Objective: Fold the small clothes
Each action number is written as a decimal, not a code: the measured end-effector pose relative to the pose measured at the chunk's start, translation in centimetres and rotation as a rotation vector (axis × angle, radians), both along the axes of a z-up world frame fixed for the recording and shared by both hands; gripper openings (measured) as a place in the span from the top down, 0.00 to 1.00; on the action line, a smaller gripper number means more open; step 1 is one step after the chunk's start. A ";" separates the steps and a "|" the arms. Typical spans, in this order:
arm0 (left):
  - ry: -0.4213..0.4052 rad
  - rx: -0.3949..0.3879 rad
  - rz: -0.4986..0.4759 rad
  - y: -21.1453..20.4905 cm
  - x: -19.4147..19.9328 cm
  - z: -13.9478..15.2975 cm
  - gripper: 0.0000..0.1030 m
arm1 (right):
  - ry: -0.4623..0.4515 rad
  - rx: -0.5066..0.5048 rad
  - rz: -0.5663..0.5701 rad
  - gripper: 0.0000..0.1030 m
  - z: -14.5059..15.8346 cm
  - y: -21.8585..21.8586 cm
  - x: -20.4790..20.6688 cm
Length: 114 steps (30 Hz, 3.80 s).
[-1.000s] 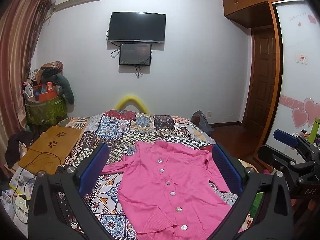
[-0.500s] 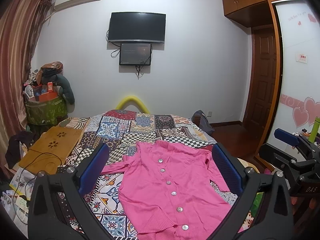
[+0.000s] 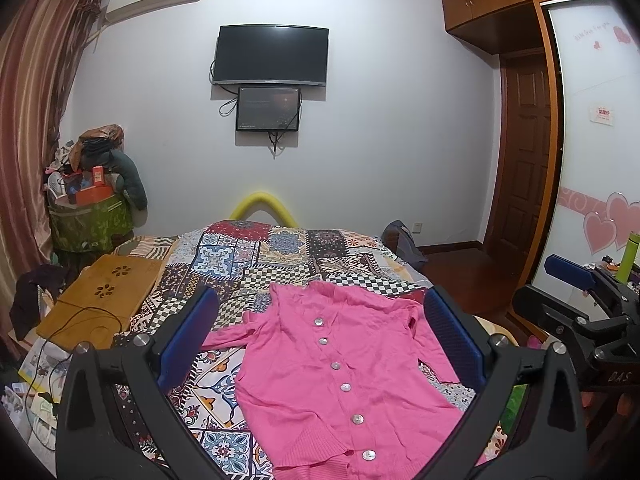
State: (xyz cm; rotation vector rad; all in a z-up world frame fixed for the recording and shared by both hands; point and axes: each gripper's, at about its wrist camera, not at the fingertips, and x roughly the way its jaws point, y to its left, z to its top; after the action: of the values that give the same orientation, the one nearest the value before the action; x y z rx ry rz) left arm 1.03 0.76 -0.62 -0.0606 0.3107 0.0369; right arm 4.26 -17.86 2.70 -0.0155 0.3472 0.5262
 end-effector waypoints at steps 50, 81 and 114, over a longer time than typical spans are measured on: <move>0.681 -0.500 0.337 26.2 19.7 -21.7 0.28 | 0.479 -0.190 0.075 0.41 -12.7 4.7 22.9; 0.449 -0.305 0.631 36.6 21.3 -15.3 0.97 | 0.579 -0.306 0.116 0.28 -17.3 7.2 25.8; 0.679 -0.152 -0.221 3.0 33.7 -15.7 0.59 | 0.530 -0.223 0.043 0.28 -12.9 1.5 25.1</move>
State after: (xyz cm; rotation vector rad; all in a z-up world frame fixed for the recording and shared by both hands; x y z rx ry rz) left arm 34.76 3.77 -16.35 -0.1649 0.9972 -0.1901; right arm 29.35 -16.36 -10.16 -0.1002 0.9243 0.5274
